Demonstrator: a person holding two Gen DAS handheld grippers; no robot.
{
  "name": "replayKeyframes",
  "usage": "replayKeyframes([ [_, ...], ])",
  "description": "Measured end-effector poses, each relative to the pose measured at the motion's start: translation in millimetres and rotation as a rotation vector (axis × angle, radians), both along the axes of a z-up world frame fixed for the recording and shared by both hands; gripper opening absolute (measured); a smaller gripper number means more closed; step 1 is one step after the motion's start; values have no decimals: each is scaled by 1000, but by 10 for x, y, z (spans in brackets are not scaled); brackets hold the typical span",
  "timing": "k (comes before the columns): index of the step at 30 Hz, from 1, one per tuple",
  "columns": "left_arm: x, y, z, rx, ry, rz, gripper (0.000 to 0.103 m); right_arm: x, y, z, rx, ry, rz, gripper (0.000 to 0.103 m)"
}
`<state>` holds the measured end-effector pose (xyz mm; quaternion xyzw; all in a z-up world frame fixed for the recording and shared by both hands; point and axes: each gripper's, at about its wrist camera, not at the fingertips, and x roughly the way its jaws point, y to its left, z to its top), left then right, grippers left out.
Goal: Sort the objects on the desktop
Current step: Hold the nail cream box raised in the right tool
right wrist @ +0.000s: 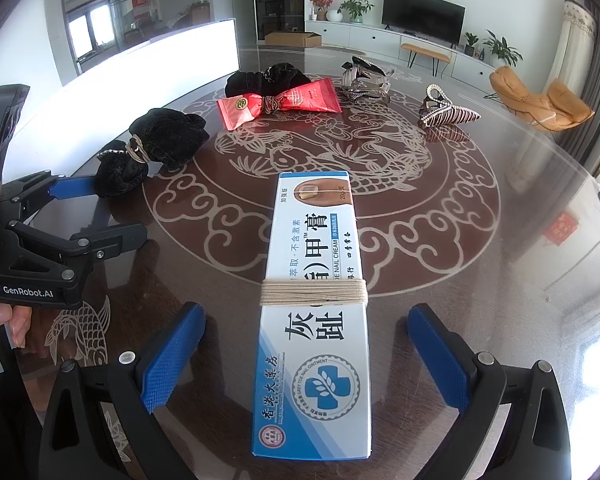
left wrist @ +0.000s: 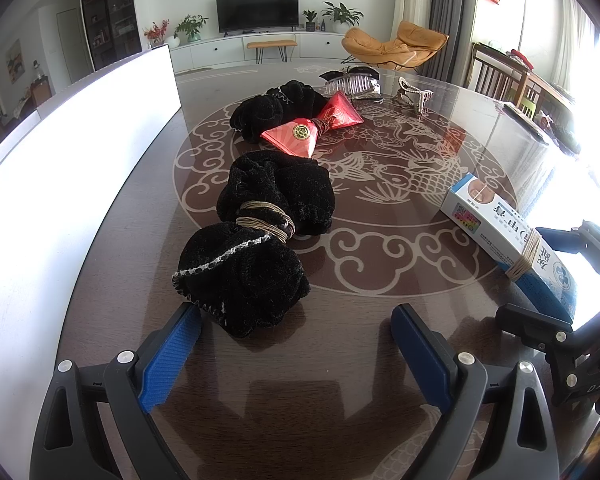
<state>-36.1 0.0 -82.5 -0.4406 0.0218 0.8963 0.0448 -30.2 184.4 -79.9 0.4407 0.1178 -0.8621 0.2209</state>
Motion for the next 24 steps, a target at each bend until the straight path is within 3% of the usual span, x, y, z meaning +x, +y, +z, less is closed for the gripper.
replayKeyframes([
  [20,-1,-5,3,4,1,-1,97,4,6,-3,0,0,0,101],
  [24,31,-107,25,97,16,-15,97,4,5,-3,0,0,0,101],
])
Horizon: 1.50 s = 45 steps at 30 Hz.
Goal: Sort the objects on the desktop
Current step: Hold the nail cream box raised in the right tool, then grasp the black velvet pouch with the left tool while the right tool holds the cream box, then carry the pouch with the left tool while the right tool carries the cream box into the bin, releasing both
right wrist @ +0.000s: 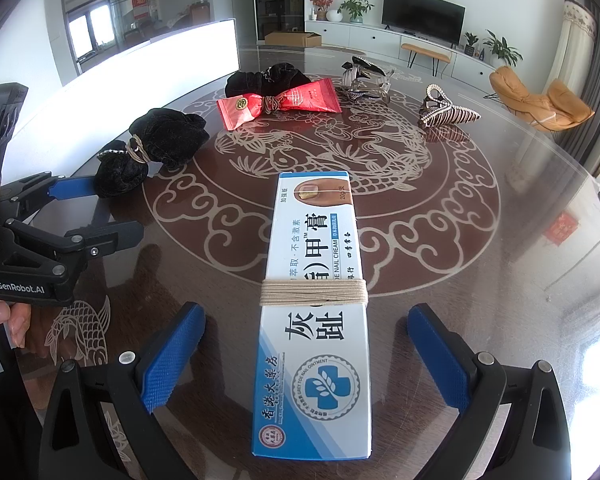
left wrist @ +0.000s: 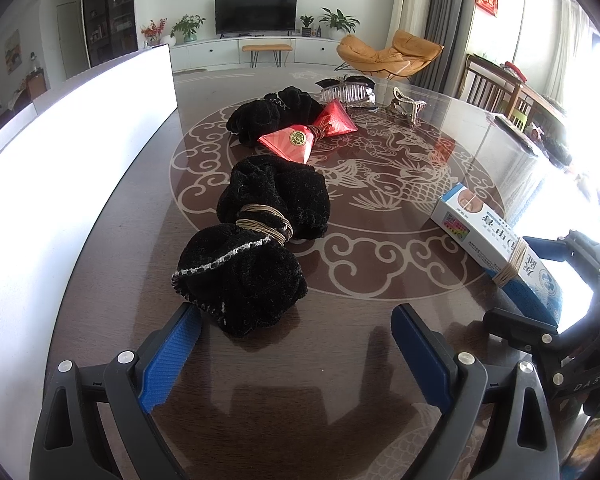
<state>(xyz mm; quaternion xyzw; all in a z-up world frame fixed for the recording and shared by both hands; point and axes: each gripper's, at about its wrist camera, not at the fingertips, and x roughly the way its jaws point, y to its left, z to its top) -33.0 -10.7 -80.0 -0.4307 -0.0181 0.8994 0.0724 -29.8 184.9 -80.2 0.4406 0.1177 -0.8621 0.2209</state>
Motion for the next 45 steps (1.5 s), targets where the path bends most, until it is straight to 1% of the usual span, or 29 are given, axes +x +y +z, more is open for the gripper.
replayKeyframes([
  [3,-17,-152,56,97,-4,17,97,0,0,0,0,0,0,101],
  [5,-69,-185,149,102,28,12,97,0,1,0,0,0,0,101],
  [7,-216,-132,265,61,47,-21,97,0,1,0,0,0,0,101],
  [9,-433,-17,330,-9,34,-100,97,0,1,0,0,0,0,101],
  [10,-552,46,321,-63,18,-142,97,0,2,0,0,0,0,102],
  [12,-725,120,257,-175,-26,-175,97,0,2,-2,-1,-1,1,102],
  [13,-776,115,224,-203,-42,-176,97,2,3,-2,-2,-2,2,102],
  [14,-793,93,207,-205,-49,-180,97,2,3,-2,-2,-2,3,102],
  [15,-778,52,220,-191,-53,-184,97,2,3,-3,-2,-3,3,102],
  [16,-742,12,258,-153,-43,-197,97,2,4,-4,-3,-3,3,103],
  [18,-627,-49,317,-61,-41,-285,97,4,0,-4,-3,-4,3,103],
  [20,-512,-63,302,7,-111,-395,97,4,0,-4,-3,-4,3,103],
  [21,-462,-55,289,58,-167,-466,97,4,1,-5,-3,-4,3,103],
  [22,-413,-50,308,101,-195,-526,97,5,1,-5,-3,-4,3,103],
  [23,-381,-56,360,109,-180,-543,97,5,2,-5,-3,-4,3,103],
  [24,-381,-68,436,90,-137,-526,97,5,2,-6,-3,-4,3,103],
  [26,-467,-119,562,45,-49,-447,97,5,3,-7,-4,-4,3,103],
  [28,-663,-158,573,34,-25,-374,97,6,4,-7,-4,-4,4,103],
  [29,-787,-162,536,42,-38,-356,97,7,4,-7,-4,-4,4,103],
  [31,-974,-134,401,68,-95,-354,97,7,6,-8,-5,-4,4,103],
  [33,-1041,-52,253,71,-162,-387,96,7,6,-9,-5,-4,4,103],
  [34,-1021,1,204,58,-175,-414,95,9,6,-8,-5,-4,3,103],
  [35,-978,51,169,37,-174,-434,90,7,7,-9,-4,-4,3,103],
  [36,-924,88,135,17,-169,-442,68,8,7,-9,-4,-4,3,103],
  [37,-891,108,110,3,-170,-430,53,9,8,-9,-4,-4,3,103],
  [38,-854,107,116,-14,-150,-400,40,8,8,-10,-4,-4,3,103],
  [39,-822,95,115,-2,-151,-377,36,9,9,-9,-5,-4,3,103],
  [42,-653,13,151,32,-136,-287,34,9,25,-6,-16,-6,3,103],
  [45,-355,-67,206,62,-112,-217,34,-4,139,34,-101,-23,3,103],
])
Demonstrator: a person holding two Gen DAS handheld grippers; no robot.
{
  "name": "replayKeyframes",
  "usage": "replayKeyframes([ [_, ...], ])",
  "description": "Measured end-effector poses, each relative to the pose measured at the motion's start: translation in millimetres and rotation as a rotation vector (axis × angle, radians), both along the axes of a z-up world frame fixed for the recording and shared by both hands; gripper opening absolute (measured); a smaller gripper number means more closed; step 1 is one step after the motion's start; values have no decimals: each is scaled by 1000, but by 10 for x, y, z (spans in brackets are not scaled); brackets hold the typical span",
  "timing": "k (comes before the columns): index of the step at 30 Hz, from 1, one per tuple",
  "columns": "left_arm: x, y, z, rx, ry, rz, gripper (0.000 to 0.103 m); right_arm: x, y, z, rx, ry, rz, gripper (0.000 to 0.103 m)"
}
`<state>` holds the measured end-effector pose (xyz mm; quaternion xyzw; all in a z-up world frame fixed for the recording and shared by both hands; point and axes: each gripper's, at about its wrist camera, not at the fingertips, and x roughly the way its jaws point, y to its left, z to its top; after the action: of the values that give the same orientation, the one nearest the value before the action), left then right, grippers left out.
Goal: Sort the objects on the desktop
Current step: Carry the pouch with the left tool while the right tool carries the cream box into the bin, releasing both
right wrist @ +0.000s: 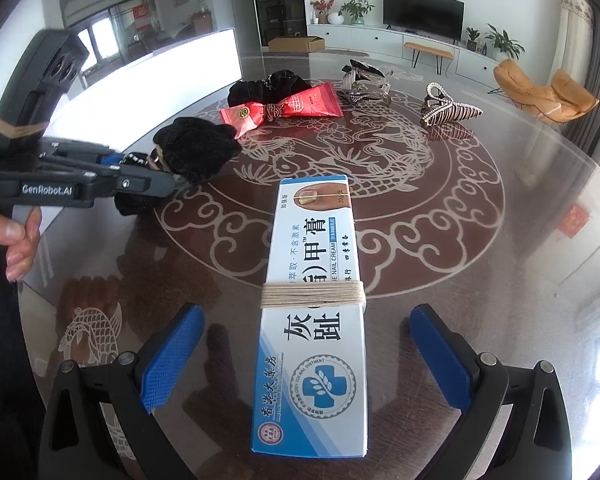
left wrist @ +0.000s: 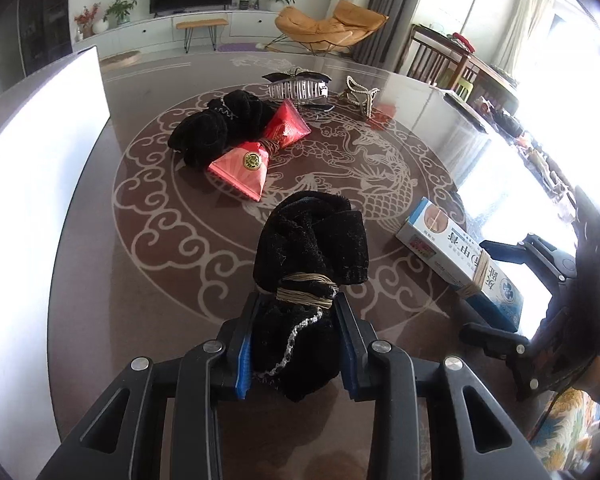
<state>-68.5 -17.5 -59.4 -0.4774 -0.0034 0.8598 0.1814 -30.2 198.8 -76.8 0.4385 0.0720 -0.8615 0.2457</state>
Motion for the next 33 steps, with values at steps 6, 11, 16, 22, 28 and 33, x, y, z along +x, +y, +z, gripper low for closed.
replayKeyframes([
  [6,492,-209,198,35,51,86,34,-299,-69,116,41,-117,53,74],
  [11,693,-621,634,140,108,168,34,-375,-344,199,251,-136,130,43],
  [16,868,-1333,1148,168,182,282,34,-354,-599,791,175,-68,145,43],
  [22,914,-2372,1221,102,162,492,34,-501,-1576,1569,57,31,240,43],
  [28,884,-2971,938,58,57,619,34,-479,-2962,1869,-109,23,387,43],
  [33,884,-3122,699,-31,-18,707,47,-301,-3944,1458,-95,-47,485,44],
])
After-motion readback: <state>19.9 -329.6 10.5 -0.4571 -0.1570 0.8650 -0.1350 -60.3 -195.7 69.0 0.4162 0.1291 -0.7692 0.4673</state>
